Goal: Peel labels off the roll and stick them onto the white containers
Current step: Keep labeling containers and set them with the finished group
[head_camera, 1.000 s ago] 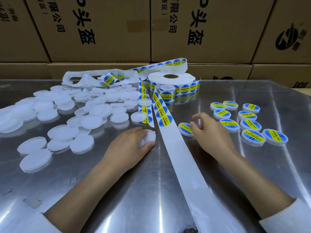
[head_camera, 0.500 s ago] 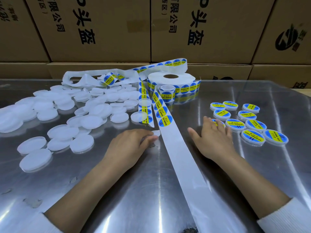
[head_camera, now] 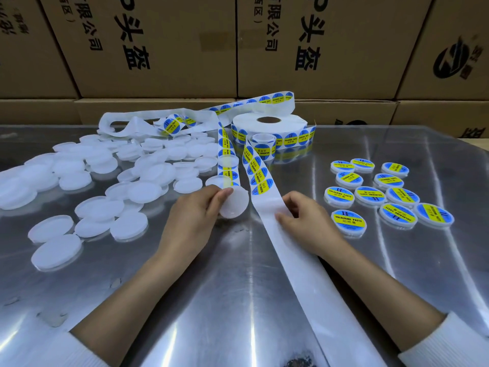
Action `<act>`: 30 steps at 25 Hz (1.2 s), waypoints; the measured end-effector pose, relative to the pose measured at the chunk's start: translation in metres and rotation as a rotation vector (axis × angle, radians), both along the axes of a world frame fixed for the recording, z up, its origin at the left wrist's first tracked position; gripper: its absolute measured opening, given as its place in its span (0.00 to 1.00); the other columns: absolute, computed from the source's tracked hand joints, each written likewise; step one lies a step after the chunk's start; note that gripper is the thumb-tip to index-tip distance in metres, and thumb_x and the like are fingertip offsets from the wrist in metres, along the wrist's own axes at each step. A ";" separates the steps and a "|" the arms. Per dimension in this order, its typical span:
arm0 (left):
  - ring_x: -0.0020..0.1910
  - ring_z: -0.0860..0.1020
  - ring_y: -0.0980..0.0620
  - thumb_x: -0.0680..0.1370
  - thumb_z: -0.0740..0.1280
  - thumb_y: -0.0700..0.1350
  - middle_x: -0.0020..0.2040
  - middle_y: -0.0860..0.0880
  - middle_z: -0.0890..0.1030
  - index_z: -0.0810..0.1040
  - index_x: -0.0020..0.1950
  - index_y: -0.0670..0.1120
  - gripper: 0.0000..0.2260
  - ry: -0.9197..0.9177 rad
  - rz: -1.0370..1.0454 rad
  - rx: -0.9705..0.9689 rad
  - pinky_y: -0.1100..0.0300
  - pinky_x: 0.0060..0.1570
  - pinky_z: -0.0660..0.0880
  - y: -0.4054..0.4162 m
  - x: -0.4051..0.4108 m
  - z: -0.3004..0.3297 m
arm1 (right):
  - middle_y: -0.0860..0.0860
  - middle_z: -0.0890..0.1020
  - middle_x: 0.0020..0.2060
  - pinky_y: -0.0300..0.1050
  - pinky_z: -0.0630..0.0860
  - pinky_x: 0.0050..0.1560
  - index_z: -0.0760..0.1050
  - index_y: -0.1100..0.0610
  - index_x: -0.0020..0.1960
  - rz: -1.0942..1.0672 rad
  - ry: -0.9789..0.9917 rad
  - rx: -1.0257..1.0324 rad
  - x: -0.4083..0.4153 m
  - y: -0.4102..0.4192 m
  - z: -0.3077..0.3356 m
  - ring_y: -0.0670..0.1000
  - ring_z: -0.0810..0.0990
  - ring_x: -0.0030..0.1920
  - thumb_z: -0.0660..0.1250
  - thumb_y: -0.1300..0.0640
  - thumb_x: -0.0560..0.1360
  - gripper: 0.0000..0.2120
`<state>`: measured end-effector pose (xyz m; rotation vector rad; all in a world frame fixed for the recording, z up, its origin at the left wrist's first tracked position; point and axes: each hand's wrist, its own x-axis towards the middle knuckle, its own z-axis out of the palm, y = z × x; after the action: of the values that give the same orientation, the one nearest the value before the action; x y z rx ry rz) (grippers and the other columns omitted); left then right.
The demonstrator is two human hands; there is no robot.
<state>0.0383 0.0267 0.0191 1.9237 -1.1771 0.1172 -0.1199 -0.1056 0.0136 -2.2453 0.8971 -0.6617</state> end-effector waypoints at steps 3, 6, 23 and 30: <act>0.34 0.71 0.49 0.79 0.57 0.57 0.30 0.50 0.72 0.73 0.36 0.47 0.18 -0.090 0.062 0.060 0.53 0.35 0.67 0.000 0.004 -0.002 | 0.51 0.83 0.45 0.48 0.74 0.49 0.74 0.52 0.46 0.032 -0.105 0.158 -0.002 -0.003 0.006 0.52 0.79 0.48 0.63 0.65 0.73 0.09; 0.40 0.72 0.50 0.79 0.58 0.57 0.35 0.52 0.74 0.77 0.39 0.49 0.16 -0.100 0.069 0.140 0.54 0.38 0.69 -0.001 0.006 -0.006 | 0.54 0.81 0.40 0.46 0.72 0.43 0.74 0.55 0.43 0.029 -0.175 0.277 -0.004 -0.006 0.011 0.51 0.76 0.41 0.62 0.67 0.71 0.08; 0.41 0.76 0.52 0.74 0.60 0.64 0.36 0.53 0.78 0.70 0.39 0.49 0.19 0.080 0.144 0.306 0.54 0.40 0.72 0.002 0.000 -0.004 | 0.50 0.73 0.32 0.43 0.66 0.38 0.72 0.58 0.38 -0.013 -0.132 0.347 -0.006 -0.001 0.021 0.49 0.71 0.35 0.63 0.61 0.71 0.04; 0.57 0.65 0.50 0.70 0.61 0.68 0.57 0.53 0.67 0.68 0.59 0.51 0.26 -0.237 -0.023 0.374 0.58 0.52 0.61 0.000 -0.020 -0.014 | 0.48 0.84 0.39 0.36 0.76 0.39 0.79 0.48 0.44 0.193 -0.097 0.393 -0.011 -0.001 0.021 0.41 0.80 0.36 0.60 0.70 0.73 0.18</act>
<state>0.0183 0.0265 0.0048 2.2675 -1.4591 0.1225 -0.1304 -0.1066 0.0342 -1.9002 0.6839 -0.4553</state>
